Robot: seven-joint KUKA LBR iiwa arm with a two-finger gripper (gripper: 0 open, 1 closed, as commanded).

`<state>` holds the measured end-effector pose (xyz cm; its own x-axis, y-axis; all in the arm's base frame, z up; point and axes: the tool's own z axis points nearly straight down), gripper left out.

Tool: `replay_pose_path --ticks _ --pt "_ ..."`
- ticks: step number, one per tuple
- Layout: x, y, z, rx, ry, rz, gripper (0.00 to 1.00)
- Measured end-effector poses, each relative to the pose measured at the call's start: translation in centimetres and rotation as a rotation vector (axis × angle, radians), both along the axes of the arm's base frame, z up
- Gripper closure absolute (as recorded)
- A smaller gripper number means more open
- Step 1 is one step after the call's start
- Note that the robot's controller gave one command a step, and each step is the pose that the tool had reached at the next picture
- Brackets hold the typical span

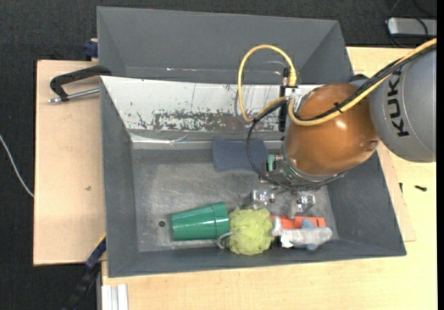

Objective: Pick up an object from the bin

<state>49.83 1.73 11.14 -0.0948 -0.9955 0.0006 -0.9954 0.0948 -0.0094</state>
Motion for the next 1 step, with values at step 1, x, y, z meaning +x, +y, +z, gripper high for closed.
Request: replay_pose_path --ticks 1 --pt "0.77 1.23 -0.59 0.005 -0.011 0.296 0.00"
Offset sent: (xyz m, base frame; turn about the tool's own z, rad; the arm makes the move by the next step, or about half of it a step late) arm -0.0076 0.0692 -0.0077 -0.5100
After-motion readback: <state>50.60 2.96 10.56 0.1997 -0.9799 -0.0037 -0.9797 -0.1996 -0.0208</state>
